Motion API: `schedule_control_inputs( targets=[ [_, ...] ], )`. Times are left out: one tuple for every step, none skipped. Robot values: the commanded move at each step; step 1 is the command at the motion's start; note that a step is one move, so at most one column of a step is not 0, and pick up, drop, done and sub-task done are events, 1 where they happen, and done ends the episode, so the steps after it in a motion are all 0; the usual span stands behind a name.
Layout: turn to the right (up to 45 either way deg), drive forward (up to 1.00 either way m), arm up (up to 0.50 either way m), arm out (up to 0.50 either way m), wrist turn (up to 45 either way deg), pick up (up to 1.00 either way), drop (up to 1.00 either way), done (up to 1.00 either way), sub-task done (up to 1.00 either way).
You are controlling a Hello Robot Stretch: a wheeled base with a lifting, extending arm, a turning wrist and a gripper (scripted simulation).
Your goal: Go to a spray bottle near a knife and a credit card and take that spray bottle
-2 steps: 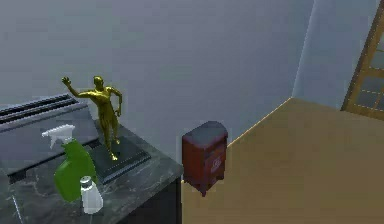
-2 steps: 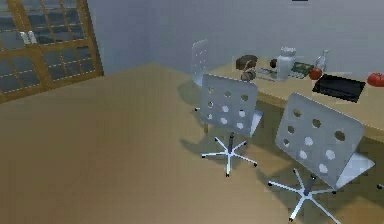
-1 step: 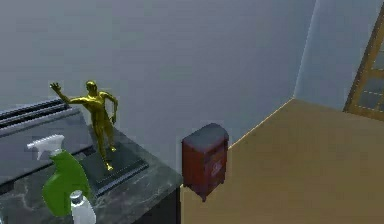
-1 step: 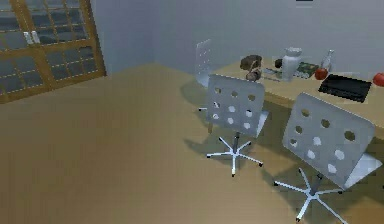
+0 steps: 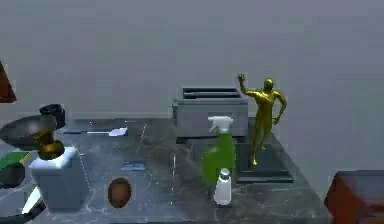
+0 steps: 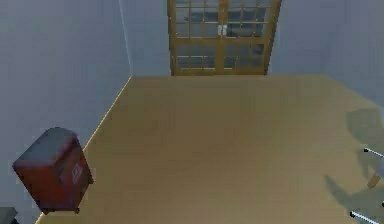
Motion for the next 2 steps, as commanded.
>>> schedule_control_inputs(
  targets=[
    [-45.0, 0.0, 0.0, 0.0, 0.0, 0.0, 0.0, 0.0, 0.0],
    [-30.0, 0.0, 0.0, 0.0, 0.0, 0.0, 0.0, 0.0, 0.0]
  ],
)
